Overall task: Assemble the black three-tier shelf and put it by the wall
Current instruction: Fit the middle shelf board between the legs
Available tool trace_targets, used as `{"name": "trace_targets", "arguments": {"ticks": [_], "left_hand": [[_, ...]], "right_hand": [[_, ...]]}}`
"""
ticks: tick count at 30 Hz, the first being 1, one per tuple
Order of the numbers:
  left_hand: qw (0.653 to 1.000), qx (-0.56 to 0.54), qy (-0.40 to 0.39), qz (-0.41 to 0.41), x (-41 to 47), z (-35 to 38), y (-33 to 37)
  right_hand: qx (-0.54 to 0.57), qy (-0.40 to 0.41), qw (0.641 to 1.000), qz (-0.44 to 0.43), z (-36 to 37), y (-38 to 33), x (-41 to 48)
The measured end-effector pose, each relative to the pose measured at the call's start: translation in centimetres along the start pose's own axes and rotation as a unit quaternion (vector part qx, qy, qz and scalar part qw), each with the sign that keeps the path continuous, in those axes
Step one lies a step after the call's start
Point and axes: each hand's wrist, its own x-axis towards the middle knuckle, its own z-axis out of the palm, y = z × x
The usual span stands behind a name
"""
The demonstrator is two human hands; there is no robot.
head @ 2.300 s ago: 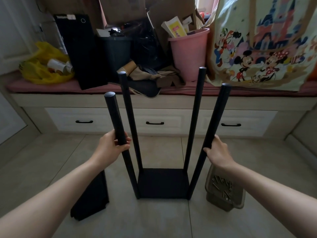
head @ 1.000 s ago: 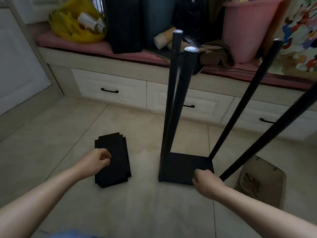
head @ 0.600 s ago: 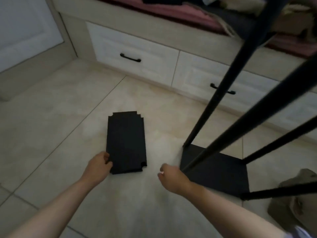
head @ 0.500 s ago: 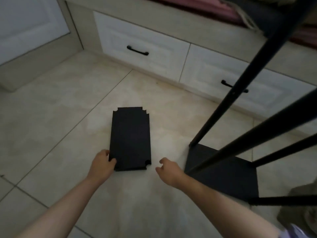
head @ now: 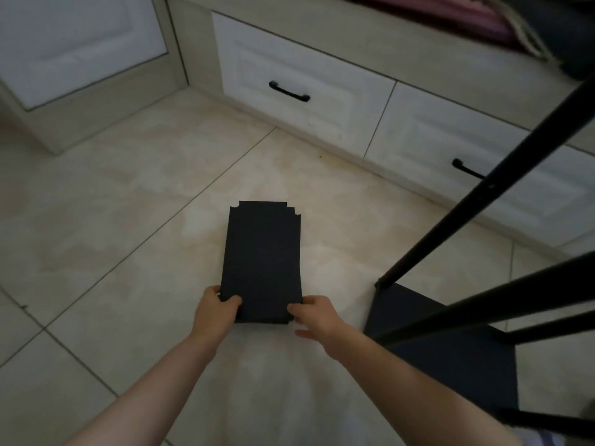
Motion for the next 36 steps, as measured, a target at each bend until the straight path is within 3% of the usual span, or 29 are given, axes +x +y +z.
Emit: {"name": "trace_targets", "arguments": {"ticks": [4, 11, 16, 21, 28, 31, 36], "left_hand": [[0.98, -0.186, -0.033, -0.07, -1.4, -1.0, 1.2], [0.939, -0.302, -0.136, -0.092, -7.3, -3.0, 3.1], [0.932, -0.299, -0.199, -0.046, -11.6, -6.1, 6.1], [0.926, -0.287, -0.243, 0.0, -15.5, -9.7, 10.6], [0.947, -0.242, -0.212, 0.018, -20.3, -14.8, 15.1], [0.963, -0.185, -0.196, 0.025, -22.1, -15.9, 16.7], [0.966, -0.029, -0.25, 0.053, -26.2, -14.6, 18.5]], "right_hand": [[0.101, 0.028, 0.994, 0.0, -0.9, -0.3, -2.0], [0.266, -0.027, 0.963, 0.024, -2.7, -2.1, -8.4], [0.314, -0.116, 0.942, 0.007, -5.9, -4.0, -14.5], [0.311, -0.141, 0.94, -0.002, -10.1, -5.3, -21.4], [0.217, -0.192, 0.956, -0.051, -17.1, -4.6, -30.5], [0.178, -0.211, 0.958, -0.072, -20.3, -3.6, -33.3], [0.158, -0.182, 0.967, -0.077, -24.3, -2.9, -37.3]]}}
